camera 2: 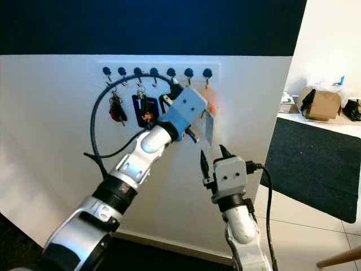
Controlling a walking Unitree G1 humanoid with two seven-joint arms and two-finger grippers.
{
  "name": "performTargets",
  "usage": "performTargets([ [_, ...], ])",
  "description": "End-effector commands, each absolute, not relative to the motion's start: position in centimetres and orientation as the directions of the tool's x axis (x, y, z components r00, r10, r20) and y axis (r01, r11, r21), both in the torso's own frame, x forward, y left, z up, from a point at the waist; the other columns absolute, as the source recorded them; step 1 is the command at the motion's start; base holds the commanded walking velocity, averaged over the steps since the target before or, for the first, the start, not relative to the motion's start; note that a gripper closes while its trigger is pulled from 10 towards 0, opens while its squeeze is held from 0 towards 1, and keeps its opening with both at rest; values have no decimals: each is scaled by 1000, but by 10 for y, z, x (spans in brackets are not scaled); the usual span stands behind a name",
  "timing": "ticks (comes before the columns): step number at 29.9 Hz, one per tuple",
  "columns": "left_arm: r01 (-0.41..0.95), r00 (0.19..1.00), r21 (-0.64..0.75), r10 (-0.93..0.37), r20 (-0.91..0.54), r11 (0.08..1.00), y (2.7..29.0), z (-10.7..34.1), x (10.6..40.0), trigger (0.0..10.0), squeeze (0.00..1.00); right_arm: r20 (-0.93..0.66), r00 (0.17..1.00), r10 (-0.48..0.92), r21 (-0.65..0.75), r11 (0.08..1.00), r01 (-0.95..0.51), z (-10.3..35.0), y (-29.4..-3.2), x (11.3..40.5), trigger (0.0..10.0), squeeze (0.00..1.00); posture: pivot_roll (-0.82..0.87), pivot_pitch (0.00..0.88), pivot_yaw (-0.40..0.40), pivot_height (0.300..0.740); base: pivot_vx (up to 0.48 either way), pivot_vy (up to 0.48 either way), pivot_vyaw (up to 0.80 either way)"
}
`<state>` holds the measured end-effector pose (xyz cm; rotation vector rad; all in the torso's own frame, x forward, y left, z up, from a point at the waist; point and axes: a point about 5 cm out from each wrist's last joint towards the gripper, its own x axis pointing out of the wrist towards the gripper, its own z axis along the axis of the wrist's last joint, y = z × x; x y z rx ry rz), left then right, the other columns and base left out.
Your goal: Hang keys on a hook
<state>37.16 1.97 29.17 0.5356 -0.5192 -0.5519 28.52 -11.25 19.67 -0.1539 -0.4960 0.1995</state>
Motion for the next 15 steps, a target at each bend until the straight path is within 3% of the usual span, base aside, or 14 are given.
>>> performTargets([
  [1,353,731,600,-612,303,718,23,291,370,10000,451,445,865,233,-183,969,-167,194,-110,284,10000,0,-3,139,97,740,0,0,0],
  [2,368,731,583,-613,299,724,26,289,370,10000,1000,437,869,232,-182,969,-166,192,-111,283,10000,0,-3,139,97,740,0,0,0],
  [8,361,741,563,-595,310,743,33,289,368,10000,1000,431,874,225,-179,971,-161,191,-112,282,10000,0,-5,140,100,740,0,0,0],
  [9,356,746,550,-584,319,755,37,289,367,10000,0,430,875,223,-178,971,-160,191,-112,282,10000,0,-5,140,102,740,0,0,0],
  [13,366,759,419,-527,383,831,62,292,359,10000,0,425,879,217,-176,972,-155,189,-113,281,10000,0,-4,141,106,740,0,0,0],
  [15,366,759,419,-527,383,831,62,292,359,10000,0,425,879,217,-176,972,-155,189,-113,281,10000,0,-4,141,106,740,0,0,0],
])
